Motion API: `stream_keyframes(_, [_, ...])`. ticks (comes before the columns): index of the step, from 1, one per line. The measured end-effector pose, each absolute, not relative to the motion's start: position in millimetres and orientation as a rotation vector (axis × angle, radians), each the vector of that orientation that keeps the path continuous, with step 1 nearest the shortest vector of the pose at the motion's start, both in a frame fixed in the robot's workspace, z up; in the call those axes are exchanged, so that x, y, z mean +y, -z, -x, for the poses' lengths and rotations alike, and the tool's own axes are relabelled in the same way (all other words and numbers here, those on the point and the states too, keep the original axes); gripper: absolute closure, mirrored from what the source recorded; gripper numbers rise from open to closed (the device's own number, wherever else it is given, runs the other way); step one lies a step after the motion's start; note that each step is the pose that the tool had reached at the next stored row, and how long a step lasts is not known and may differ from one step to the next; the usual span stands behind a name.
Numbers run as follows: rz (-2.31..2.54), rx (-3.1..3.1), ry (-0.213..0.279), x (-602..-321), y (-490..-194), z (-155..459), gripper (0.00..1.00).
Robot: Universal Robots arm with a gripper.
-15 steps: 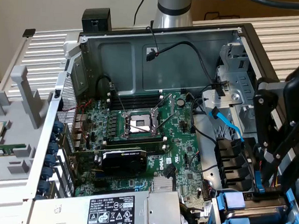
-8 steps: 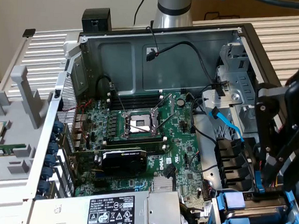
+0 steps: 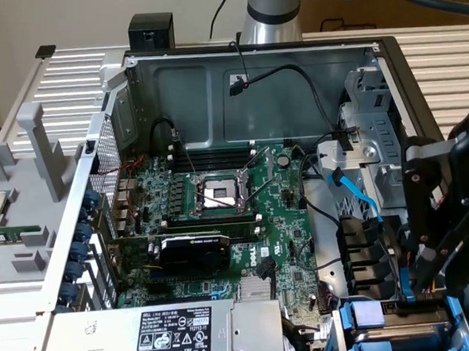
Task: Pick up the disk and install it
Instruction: 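Insert the second disk wire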
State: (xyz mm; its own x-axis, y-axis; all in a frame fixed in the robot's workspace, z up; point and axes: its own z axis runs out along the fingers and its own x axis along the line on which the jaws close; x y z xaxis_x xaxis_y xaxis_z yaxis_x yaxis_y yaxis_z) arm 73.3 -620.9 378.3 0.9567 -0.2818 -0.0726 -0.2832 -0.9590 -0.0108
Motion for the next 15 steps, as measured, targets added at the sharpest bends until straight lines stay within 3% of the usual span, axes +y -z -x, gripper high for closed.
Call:
stream_keyframes(7, [3.091, 0.322, -0.056, -620.8, -378.4, -73.6, 0.69])
stream_keyframes(15, [3.085, 0.282, -0.047, -620.8, -378.2, -73.5, 0.69])
